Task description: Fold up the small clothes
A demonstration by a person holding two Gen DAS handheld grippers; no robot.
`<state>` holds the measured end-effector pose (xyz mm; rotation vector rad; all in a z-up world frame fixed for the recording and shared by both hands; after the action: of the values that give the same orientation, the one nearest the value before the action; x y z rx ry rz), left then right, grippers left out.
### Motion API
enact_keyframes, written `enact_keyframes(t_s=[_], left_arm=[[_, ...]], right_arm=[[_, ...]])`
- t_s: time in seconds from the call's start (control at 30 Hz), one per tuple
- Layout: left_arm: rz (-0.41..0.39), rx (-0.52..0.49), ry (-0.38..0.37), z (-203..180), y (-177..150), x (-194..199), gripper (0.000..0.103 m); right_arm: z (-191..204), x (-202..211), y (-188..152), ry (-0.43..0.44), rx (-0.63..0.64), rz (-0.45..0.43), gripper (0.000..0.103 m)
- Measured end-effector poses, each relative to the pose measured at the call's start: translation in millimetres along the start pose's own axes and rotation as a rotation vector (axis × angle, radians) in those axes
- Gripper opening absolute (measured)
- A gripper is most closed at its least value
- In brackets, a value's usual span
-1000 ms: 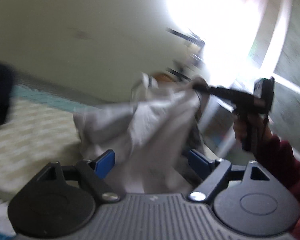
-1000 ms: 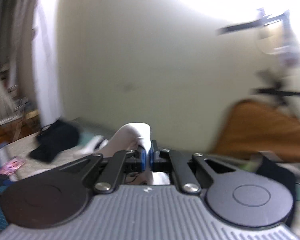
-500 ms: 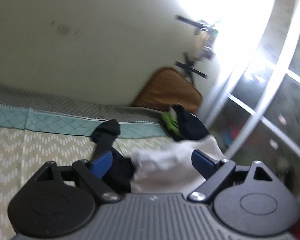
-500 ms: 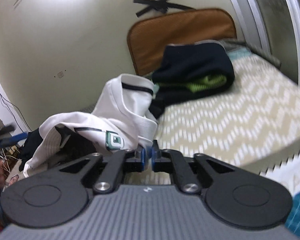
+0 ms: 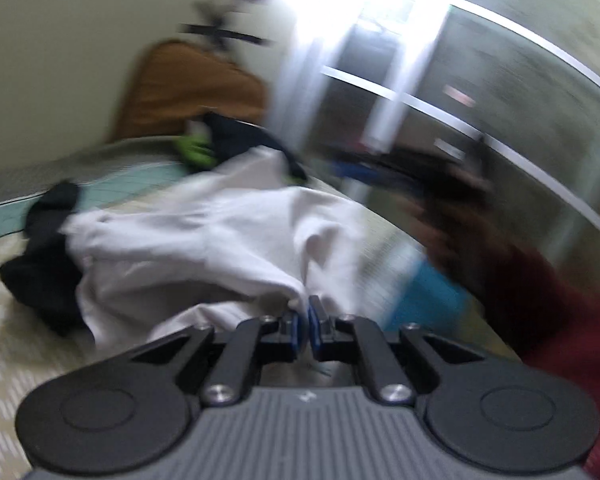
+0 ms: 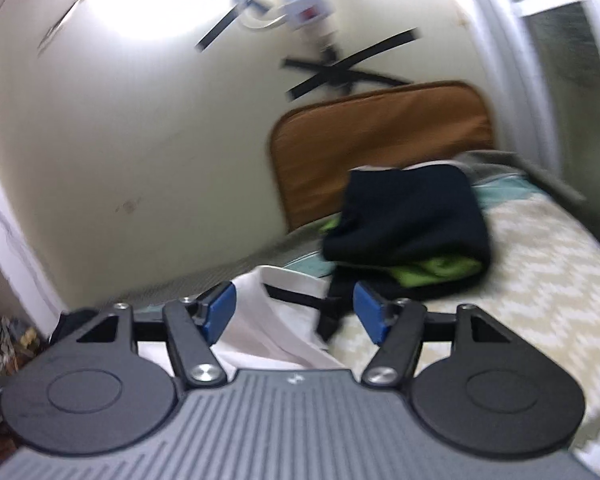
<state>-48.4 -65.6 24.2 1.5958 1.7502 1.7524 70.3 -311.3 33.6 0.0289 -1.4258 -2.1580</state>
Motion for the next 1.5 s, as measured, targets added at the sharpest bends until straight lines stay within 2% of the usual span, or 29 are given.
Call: enact_keyframes(t_s=[0.07,0.17,0.2,0.27,0.3,0.33,0.37,0.43,0.5,0.57,0.6,0.67,0.7,0.73,0.8,0.83,0.87,0.93,1.0,1.07,1.13,1.3,1.4,1.5], left_arm=[[0.054,-0.037,-0.03,-19,-23,9,0.006],[0.161,-0.05,0.015,-25,-59,10,0.009],[0.175,-0.05,0.043,-23,-66,13,0.01],[0.166,-0.045,0.061,-19,-68,25,0.019],[0.142,-0.043,0.074,-16,-63,33,0.021],[0.104,-0.042,0.096,-12,-55,43,0.028],[0.056,-0.036,0.125,-6,-45,55,0.04],[-0.043,-0.014,0.197,10,-25,76,0.06],[-0.128,0.021,0.245,28,-2,94,0.061],[-0.172,0.033,0.267,42,19,98,0.062],[-0.181,0.02,0.277,45,28,94,0.064],[-0.182,-0.017,0.291,50,43,80,0.078],[-0.178,-0.028,0.285,50,48,71,0.08],[-0.17,-0.039,0.268,46,52,62,0.08],[-0.154,-0.071,0.234,42,61,39,0.087],[-0.15,-0.093,0.222,40,62,30,0.098],[-0.148,-0.111,0.205,36,64,19,0.102],[-0.126,-0.118,0.161,29,66,-3,0.102],[-0.097,-0.123,0.122,23,64,-22,0.103],[-0.065,-0.139,0.094,18,61,-40,0.103],[-0.046,-0.129,0.101,21,61,-50,0.103],[-0.093,-0.012,0.103,52,72,-29,0.103],[-0.127,0.013,0.111,58,86,-16,0.103],[-0.161,-0.078,0.087,39,94,-5,0.103]], right_arm=[[5,-22,-3,0.027,0.006,0.043,0.07],[16,-47,-12,0.078,0.013,0.101,0.07],[19,-53,-14,0.085,0.025,0.116,0.07],[25,-60,-19,0.072,0.067,0.134,0.067],[27,-62,-19,0.068,0.088,0.146,0.042],[31,-63,-19,0.072,0.108,0.165,0.019],[35,-64,-18,0.077,0.128,0.192,0.007],[44,-53,-13,0.084,0.174,0.149,0.007],[59,-32,-5,0.131,0.214,0.089,0.007],[71,-11,2,0.191,0.218,0.032,0.007],[76,-1,6,0.208,0.218,-0.001,0.007],[83,18,16,0.211,0.211,-0.067,0.007],[85,27,23,0.211,0.204,-0.099,0.007],[87,36,30,0.209,0.194,-0.137,0.007],[88,48,44,0.207,0.172,-0.206,0.007],[89,53,50,0.202,0.17,-0.231,0.007],[91,55,54,0.193,0.173,-0.25,0.007],[92,56,62,0.158,0.189,-0.276,0.007],[91,52,66,0.127,0.187,-0.279,0.007],[91,51,66,0.144,0.172,-0.267,0.007],[95,54,65,0.171,0.177,-0.274,0.007],[106,68,58,0.254,0.197,-0.246,0.007],[114,66,42,0.408,0.177,-0.133,0.007],[123,67,22,0.549,0.156,-0.039,0.007]])
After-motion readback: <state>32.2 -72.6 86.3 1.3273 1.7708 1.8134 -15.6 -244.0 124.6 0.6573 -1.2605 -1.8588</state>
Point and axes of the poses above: each gripper's, at about its wrist camera, not at the fingertips, and x roughly against the way its jaws point, z to its left, y to its top, the point moved 8 cm from there along -x, roughly the way its jaws point, and after that the axes turned 4 degrees about y, right-handed, at the moved point
